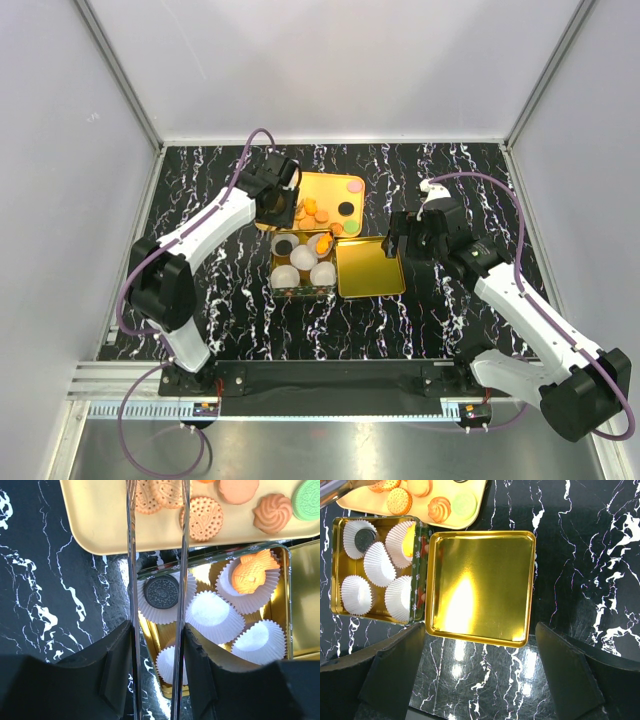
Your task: Pack the cookies
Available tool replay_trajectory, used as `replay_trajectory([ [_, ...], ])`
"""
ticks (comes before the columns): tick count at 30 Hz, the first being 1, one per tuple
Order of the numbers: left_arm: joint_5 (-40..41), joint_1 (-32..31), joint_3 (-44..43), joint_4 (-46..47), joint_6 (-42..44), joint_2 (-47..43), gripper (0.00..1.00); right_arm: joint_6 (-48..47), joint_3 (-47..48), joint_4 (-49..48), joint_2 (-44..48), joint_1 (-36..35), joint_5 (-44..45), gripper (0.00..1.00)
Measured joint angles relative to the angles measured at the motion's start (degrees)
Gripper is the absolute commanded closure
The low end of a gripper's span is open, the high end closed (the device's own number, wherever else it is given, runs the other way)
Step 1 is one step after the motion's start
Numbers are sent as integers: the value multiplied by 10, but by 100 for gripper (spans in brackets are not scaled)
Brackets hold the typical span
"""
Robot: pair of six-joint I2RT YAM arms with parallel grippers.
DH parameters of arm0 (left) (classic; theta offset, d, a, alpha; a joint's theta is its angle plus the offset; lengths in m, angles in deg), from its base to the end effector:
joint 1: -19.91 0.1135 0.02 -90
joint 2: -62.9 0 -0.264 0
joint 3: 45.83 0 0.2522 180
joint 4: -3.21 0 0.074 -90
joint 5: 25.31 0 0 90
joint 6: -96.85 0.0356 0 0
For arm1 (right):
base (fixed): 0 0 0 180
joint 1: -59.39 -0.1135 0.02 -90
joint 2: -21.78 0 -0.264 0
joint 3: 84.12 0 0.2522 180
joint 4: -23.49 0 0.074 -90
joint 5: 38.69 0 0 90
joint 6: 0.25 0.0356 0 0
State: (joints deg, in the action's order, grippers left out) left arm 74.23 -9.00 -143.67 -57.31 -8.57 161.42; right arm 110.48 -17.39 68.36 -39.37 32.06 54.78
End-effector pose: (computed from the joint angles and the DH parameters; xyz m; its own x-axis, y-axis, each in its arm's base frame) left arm 0.3214 -0.1707 0.2760 -0.8477 0.1686 -0.5030 0.1882 0.9821 0.0119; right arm 0.2039 0.1029 0.2999 -0.6736 0.0496 -0.7374 -0.1906 0.9524 0.2381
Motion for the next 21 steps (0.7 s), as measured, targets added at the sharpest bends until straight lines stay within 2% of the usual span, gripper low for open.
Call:
replay_trajectory([
  [21, -20, 0, 5, 8, 0, 0, 57, 0, -2, 0, 0, 0, 0, 0],
])
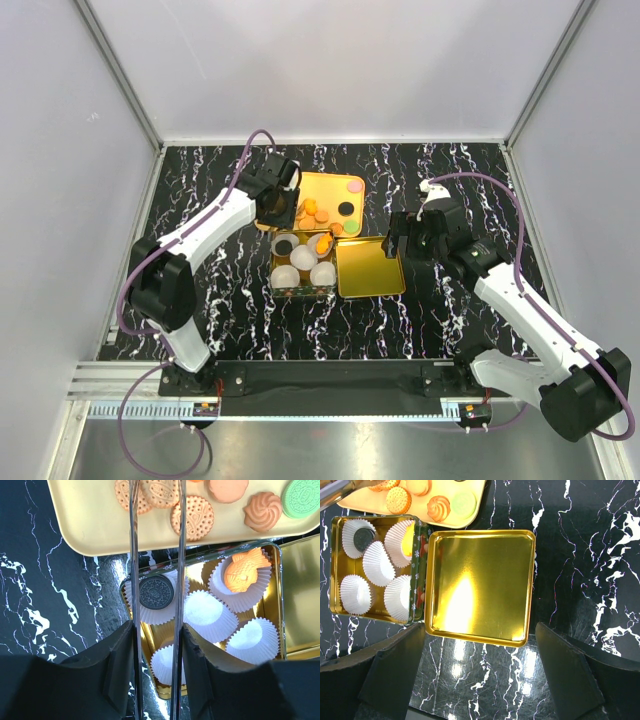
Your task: Pack the cookies
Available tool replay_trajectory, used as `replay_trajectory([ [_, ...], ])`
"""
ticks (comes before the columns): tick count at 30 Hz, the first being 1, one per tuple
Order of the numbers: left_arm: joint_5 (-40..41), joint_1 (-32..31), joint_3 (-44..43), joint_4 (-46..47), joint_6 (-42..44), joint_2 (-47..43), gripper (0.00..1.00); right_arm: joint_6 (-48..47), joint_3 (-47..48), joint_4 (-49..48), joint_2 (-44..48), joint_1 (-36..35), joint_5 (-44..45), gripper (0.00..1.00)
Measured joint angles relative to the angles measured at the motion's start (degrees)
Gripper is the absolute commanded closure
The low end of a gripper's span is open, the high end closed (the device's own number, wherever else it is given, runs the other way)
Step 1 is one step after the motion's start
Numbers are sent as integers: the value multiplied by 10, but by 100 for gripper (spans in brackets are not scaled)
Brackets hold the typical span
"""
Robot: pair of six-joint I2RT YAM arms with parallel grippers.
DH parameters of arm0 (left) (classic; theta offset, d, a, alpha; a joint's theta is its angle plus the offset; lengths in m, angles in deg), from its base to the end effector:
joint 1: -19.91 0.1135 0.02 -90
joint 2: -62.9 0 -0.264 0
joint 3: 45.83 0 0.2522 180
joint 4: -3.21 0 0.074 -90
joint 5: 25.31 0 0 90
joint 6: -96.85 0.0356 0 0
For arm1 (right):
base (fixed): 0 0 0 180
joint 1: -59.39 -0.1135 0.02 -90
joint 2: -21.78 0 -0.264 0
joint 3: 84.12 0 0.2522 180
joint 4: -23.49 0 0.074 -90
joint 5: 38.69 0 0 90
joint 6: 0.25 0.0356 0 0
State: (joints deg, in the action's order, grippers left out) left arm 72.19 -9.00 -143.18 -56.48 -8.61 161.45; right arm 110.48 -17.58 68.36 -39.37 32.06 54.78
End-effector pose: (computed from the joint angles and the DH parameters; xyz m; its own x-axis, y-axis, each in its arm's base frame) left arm 0.3214 -0.1722 0.2738 -0.8501 0.1676 -0.4993 0.2045 0.9787 -0.0198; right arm 0.2038 0.1029 0.2988 -0.6758 0.0485 -0.7355 -0.1899 0.9527 0.2372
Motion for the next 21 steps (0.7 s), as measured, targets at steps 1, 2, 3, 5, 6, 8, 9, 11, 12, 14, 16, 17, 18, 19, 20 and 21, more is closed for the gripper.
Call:
replay_trajectory([
  [1, 0, 0, 2, 2, 0, 0, 57, 0, 0, 0, 0, 0, 0, 0],
  [2, 0, 0, 3, 2, 0, 0, 58, 0, 0, 0, 0, 0, 0, 0],
  [3, 0, 0, 5, 4, 0, 0, 58, 0, 0, 0, 0, 0, 0, 0],
  [5, 0, 0, 8, 5, 0, 0, 58, 0, 0, 0, 0, 0, 0, 0],
  [6, -1, 0, 8, 4, 0, 0, 58, 0, 0, 0, 0, 0, 0, 0],
  [8, -1, 0, 8, 5, 0, 0, 59, 0, 0, 0, 0, 0, 0, 0],
  [9, -1, 0, 8, 6, 0, 0, 59, 0, 0, 0, 0, 0, 0, 0],
  [11, -2, 0, 8, 6, 0, 0, 60, 0, 0, 0, 0, 0, 0, 0],
  [12, -2, 0, 8, 6, 0, 0, 61, 0, 0, 0, 0, 0, 0, 0],
  [14, -3, 0, 8, 6, -1, 0, 62, 0, 0, 0, 0, 0, 0, 0],
  [16, -4, 0, 8, 6, -2, 0, 64, 0, 0, 0, 0, 0, 0, 0],
  [17, -4, 0, 8, 6, -2, 0, 64, 0, 0, 0, 0, 0, 0, 0],
  [18, -5, 0, 8, 5, -2, 0, 65, 0, 0, 0, 0, 0, 0, 0],
  [19, -5, 0, 7, 5, -3, 0, 67, 0, 0, 0, 0, 0, 0, 0],
  [20, -6, 0, 7, 5, -3, 0, 67, 0, 0, 0, 0, 0, 0, 0],
  [21, -7, 0, 7, 5, -3, 0, 68, 0, 0, 0, 0, 0, 0, 0],
])
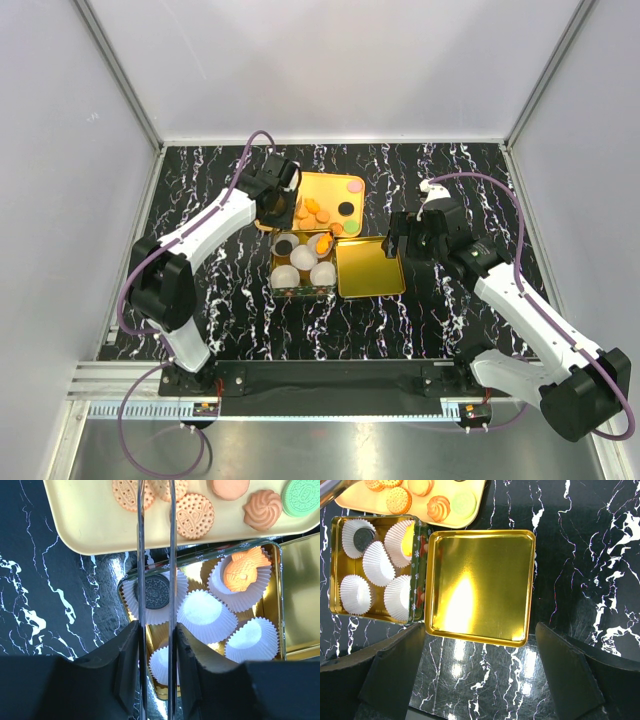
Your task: Pack the cookies
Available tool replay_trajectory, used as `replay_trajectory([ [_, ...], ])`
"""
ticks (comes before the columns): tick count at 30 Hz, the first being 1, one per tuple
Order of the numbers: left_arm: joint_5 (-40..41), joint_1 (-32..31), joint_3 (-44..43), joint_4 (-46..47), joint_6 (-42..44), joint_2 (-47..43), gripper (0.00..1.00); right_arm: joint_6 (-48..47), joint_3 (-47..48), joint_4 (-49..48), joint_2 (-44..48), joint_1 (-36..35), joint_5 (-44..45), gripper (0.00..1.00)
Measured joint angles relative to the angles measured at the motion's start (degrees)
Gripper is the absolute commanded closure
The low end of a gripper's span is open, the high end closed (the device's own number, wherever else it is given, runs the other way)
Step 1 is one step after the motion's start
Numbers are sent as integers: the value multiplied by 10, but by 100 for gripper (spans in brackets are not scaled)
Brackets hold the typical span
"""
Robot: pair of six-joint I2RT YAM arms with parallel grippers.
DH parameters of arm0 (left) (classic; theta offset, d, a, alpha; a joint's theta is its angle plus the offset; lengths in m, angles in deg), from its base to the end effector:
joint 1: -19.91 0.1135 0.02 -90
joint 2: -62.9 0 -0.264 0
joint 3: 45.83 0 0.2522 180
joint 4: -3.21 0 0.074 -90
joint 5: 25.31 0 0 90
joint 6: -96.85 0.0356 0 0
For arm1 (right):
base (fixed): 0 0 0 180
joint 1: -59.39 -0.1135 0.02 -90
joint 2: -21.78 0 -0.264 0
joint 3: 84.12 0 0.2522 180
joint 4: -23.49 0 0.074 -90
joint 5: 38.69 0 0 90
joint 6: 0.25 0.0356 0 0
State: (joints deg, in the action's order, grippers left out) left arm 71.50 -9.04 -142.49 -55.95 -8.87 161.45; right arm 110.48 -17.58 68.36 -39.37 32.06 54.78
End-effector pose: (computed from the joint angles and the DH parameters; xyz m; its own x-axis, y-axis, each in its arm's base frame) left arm 0.3208 -0.1726 0.2706 -0.8537 0.1648 -0.4941 0.2069 0.9779 -0.0313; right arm 0.2038 0.1029 0.2988 -0.6758 0.0485 -0.7355 -0.1899 0.9527 0.2372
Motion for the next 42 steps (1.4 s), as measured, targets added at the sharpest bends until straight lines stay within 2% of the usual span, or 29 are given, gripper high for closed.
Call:
replay_trajectory([
  [42, -11, -24, -20, -13, -2, 10, 64, 0, 0, 0, 0, 0, 0, 0],
])
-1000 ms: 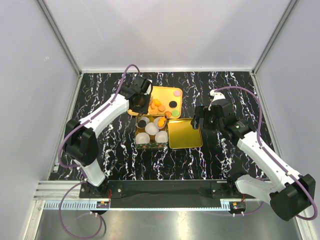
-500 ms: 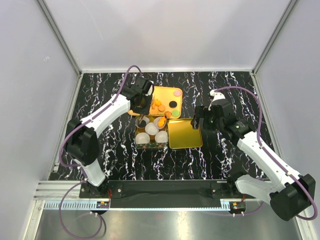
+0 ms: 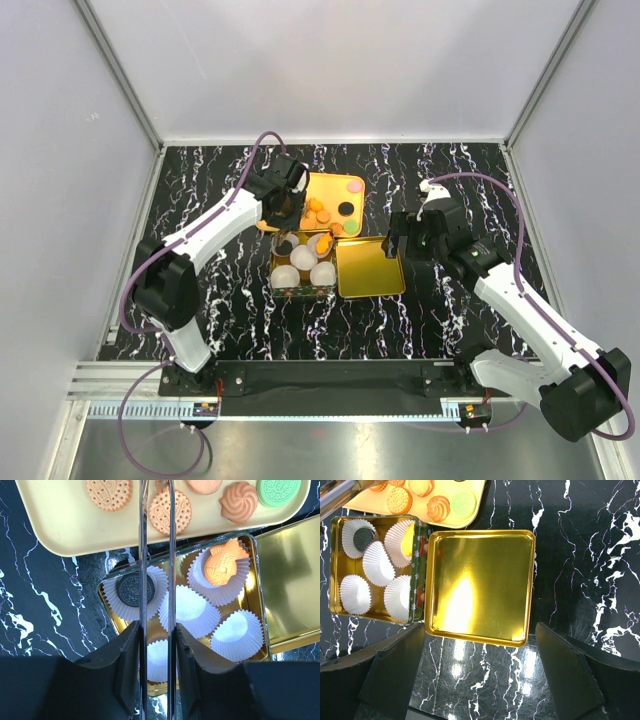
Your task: Pack the cookies
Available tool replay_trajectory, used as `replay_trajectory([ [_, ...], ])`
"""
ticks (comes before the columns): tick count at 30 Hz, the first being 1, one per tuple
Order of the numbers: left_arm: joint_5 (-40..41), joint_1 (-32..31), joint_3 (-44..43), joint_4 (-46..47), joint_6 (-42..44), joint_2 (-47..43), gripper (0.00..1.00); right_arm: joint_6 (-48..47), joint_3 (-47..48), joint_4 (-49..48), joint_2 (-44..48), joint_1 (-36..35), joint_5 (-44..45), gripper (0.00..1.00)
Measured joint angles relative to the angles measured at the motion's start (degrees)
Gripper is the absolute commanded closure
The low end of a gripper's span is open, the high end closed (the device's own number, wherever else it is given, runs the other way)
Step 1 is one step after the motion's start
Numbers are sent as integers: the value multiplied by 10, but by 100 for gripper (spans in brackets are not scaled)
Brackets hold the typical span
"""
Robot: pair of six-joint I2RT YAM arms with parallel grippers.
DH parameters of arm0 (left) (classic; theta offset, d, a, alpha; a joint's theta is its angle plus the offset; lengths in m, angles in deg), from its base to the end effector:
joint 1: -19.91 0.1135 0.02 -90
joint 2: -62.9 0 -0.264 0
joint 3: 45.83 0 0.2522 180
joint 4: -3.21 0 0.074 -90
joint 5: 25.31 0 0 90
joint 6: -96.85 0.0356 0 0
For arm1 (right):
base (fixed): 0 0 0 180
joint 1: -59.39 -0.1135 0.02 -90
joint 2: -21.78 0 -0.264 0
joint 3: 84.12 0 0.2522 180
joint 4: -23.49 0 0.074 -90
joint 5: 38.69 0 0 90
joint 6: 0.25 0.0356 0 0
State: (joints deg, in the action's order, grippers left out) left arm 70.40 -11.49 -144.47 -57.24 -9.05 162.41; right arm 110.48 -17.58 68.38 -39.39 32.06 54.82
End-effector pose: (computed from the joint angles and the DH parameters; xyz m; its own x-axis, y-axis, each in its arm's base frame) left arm 0.3162 -0.1889 0.2740 -0.8510 0.2001 -0.4855 0.2542 0.9660 -0.0475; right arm 0.2038 0.1029 0.2987 -0.6761 0.0483 -0.7353 -0.1892 0.9530 0.2366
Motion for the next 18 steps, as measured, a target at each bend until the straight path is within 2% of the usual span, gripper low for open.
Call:
replay_trajectory([
  [12, 0, 0, 0, 0, 0, 7, 64, 0, 0, 0, 0, 0, 0, 0],
  [18, 3, 0, 0, 0, 0, 9, 76, 0, 0, 0, 0, 0, 0, 0],
])
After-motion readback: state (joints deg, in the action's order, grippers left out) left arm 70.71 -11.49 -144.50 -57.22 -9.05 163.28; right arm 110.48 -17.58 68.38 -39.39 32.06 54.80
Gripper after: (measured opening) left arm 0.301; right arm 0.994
